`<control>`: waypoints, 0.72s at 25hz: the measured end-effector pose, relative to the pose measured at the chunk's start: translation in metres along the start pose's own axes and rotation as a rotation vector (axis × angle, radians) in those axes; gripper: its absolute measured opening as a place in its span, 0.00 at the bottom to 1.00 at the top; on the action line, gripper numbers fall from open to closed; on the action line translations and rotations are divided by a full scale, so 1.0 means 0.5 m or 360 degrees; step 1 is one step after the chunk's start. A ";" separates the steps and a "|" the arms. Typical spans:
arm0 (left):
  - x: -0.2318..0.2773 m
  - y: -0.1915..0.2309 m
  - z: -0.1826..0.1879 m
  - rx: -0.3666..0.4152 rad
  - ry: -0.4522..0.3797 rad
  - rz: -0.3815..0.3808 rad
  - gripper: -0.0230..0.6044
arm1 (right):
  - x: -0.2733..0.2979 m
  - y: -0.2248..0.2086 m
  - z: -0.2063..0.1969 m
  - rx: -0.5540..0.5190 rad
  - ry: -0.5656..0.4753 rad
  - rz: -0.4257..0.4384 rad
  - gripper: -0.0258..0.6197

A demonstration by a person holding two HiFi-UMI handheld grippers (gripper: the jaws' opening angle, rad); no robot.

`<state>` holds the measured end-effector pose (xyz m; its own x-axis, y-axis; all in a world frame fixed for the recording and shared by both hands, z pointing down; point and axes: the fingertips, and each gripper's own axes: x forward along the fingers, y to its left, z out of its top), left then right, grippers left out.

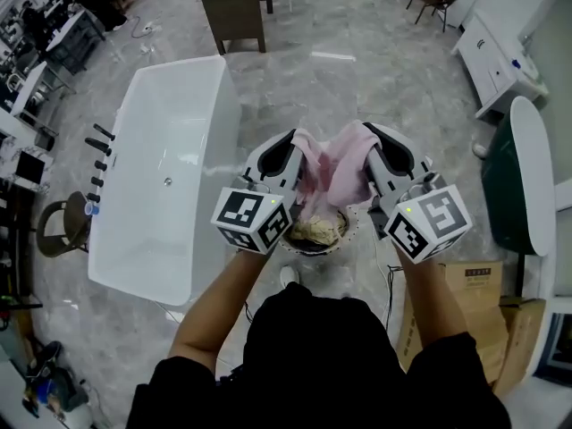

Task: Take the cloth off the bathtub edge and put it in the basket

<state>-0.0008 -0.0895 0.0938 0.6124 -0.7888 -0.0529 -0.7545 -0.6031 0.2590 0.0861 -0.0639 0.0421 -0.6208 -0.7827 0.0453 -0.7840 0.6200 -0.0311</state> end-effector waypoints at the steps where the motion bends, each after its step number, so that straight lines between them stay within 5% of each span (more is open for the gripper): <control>1: -0.014 0.022 -0.004 -0.0014 0.0017 -0.0010 0.10 | 0.016 0.019 -0.008 0.0000 0.0017 -0.0010 0.10; 13: -0.071 0.118 -0.196 -0.0085 0.0361 -0.0009 0.10 | 0.069 0.041 -0.138 0.0110 0.0211 -0.0195 0.10; 18: -0.086 0.123 -0.262 -0.0136 0.0448 -0.0064 0.10 | 0.084 0.043 -0.127 0.0110 0.0193 -0.0220 0.10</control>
<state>-0.0427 -0.0772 0.2384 0.6920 -0.6932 0.2015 -0.7127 -0.6118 0.3431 0.0436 -0.0800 0.1067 -0.5053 -0.8453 0.1737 -0.8628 0.4984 -0.0847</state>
